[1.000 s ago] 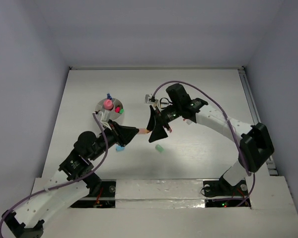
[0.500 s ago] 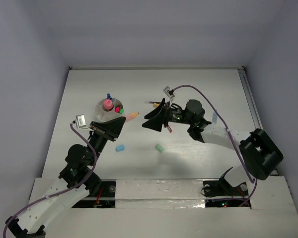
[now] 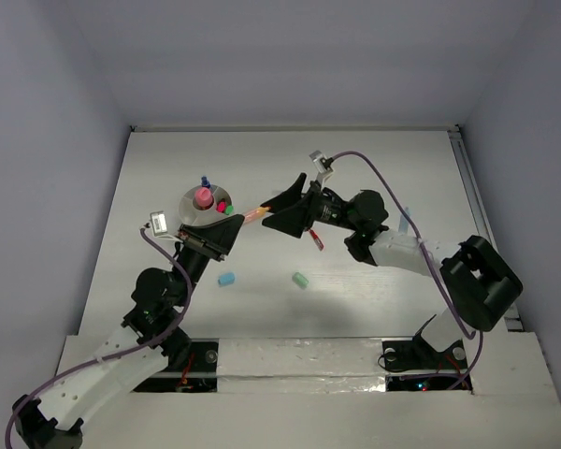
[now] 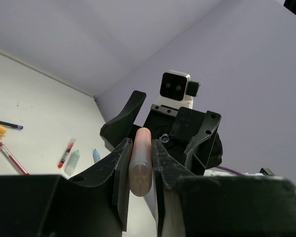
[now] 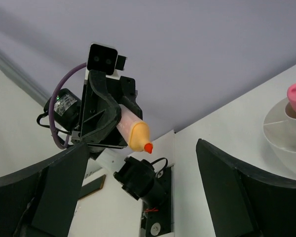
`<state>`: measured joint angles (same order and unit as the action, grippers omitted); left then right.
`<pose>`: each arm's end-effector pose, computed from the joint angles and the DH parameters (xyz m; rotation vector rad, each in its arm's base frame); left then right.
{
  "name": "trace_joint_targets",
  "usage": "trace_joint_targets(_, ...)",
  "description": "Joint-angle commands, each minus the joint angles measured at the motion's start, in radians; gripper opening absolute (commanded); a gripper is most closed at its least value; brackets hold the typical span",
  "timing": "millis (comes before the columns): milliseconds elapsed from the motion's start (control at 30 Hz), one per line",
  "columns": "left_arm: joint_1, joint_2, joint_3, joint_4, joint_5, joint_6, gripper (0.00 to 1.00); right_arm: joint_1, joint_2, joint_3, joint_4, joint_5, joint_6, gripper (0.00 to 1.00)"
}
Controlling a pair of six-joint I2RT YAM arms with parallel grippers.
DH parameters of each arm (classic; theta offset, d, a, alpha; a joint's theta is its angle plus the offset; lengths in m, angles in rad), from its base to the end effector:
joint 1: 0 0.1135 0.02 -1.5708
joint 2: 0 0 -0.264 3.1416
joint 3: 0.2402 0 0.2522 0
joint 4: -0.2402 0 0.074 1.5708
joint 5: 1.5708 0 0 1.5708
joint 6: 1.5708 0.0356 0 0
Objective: Sort the stationery into containers
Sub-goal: Pick up the pen from the center of the board.
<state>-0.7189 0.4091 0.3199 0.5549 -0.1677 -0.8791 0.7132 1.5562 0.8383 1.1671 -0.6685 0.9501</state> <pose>0.0977 -0.0776 0.3054 -0.2593 1.1842 -1.3256 0.2366 0.2339 0.3058 -0.5451 1.3390 1.7847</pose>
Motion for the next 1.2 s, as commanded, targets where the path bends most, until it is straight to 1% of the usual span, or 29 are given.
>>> trace_joint_targets(0,-0.002,0.020,-0.004,0.106,0.025,-0.014,0.00,0.029,0.005,0.064,0.022,0.021,-0.034,0.94)
trace_joint_targets(67,-0.002,0.028,-0.005,0.118,0.033,-0.014,0.00,0.038,0.016,0.080,-0.009,0.021,-0.040,0.91)
trace_joint_targets(100,-0.002,0.031,-0.005,0.120,0.033,-0.012,0.00,0.038,0.019,0.090,-0.007,0.021,-0.036,0.86)
trace_joint_targets(200,-0.002,0.037,-0.005,0.123,0.036,-0.009,0.00,0.038,0.031,0.094,0.016,0.021,-0.024,0.77)
trace_joint_targets(267,-0.002,0.040,-0.010,0.129,0.042,-0.009,0.00,0.048,0.034,0.102,0.011,0.020,-0.028,0.64)
trace_joint_targets(300,-0.002,0.045,-0.012,0.131,0.042,-0.011,0.00,0.048,0.041,0.107,0.003,0.018,-0.030,0.52)
trace_joint_targets(367,-0.002,0.048,-0.013,0.131,0.046,-0.011,0.00,0.048,0.047,0.113,0.005,0.015,-0.030,0.44)
trace_joint_targets(433,-0.002,0.050,-0.016,0.132,0.054,-0.012,0.00,0.048,0.057,0.113,0.017,0.018,-0.016,0.28)
trace_joint_targets(500,-0.002,0.050,-0.016,0.132,0.059,-0.012,0.00,0.048,0.067,0.120,0.014,0.012,-0.005,0.18)
trace_joint_targets(533,-0.002,0.050,-0.016,0.131,0.066,-0.011,0.00,0.048,0.067,0.120,0.014,0.014,-0.002,0.09)
trace_joint_targets(567,-0.002,0.048,-0.015,0.129,0.076,-0.006,0.00,0.048,0.065,0.117,0.013,0.015,-0.002,0.05)
trace_joint_targets(600,-0.002,0.048,-0.012,0.131,0.085,0.002,0.05,0.048,0.062,0.114,0.006,0.018,-0.007,0.02)
trace_joint_targets(633,-0.002,0.048,-0.007,0.126,0.112,0.011,0.10,0.048,0.047,0.116,-0.047,0.021,-0.016,0.00)
trace_joint_targets(667,-0.002,0.045,0.001,0.111,0.122,0.034,0.22,0.048,0.035,0.122,-0.104,0.026,-0.036,0.00)
trace_joint_targets(733,-0.002,0.036,0.045,0.051,0.131,0.063,0.32,0.048,0.006,0.159,-0.243,0.037,-0.129,0.00)
trace_joint_targets(767,-0.002,0.028,0.060,-0.023,0.134,0.084,0.39,0.025,-0.016,0.183,-0.429,0.026,-0.207,0.00)
trace_joint_targets(800,-0.002,0.020,0.073,-0.054,0.138,0.095,0.43,0.009,-0.021,0.215,-0.522,0.011,-0.238,0.00)
trace_joint_targets(833,-0.002,0.014,0.099,-0.084,0.145,0.106,0.45,-0.009,-0.024,0.258,-0.599,-0.041,-0.261,0.00)
trace_joint_targets(867,-0.002,0.007,0.111,-0.146,0.151,0.114,0.51,-0.032,-0.022,0.272,-0.694,-0.093,-0.281,0.00)
trace_joint_targets(900,-0.002,-0.006,0.120,-0.180,0.154,0.132,0.56,-0.084,-0.016,0.291,-0.736,-0.159,-0.309,0.00)
trace_joint_targets(933,-0.002,-0.012,0.139,-0.208,0.157,0.141,0.60,-0.110,-0.013,0.307,-0.777,-0.275,-0.312,0.00)
trace_joint_targets(967,-0.002,-0.018,0.148,-0.270,0.157,0.152,0.65,-0.135,-0.012,0.309,-0.782,-0.339,-0.313,0.00)
trace_joint_targets(1033,-0.002,-0.033,0.168,-0.326,0.154,0.172,0.68,-0.181,-0.002,0.318,-0.811,-0.475,-0.327,0.00)
trace_joint_targets(1067,-0.002,-0.041,0.169,-0.364,0.155,0.177,0.69,-0.181,-0.004,0.324,-0.845,-0.503,-0.345,0.00)
trace_joint_targets(1100,-0.002,-0.055,0.171,-0.375,0.158,0.180,0.69,-0.181,-0.007,0.335,-0.878,-0.534,-0.419,0.00)
trace_joint_targets(1133,-0.002,-0.059,0.174,-0.383,0.177,0.189,0.69,-0.181,-0.007,0.352,-0.929,-0.564,-0.456,0.00)
trace_joint_targets(1167,-0.002,-0.062,0.176,-0.392,0.204,0.195,0.67,-0.181,-0.007,0.369,-1.036,-0.565,-0.497,0.00)
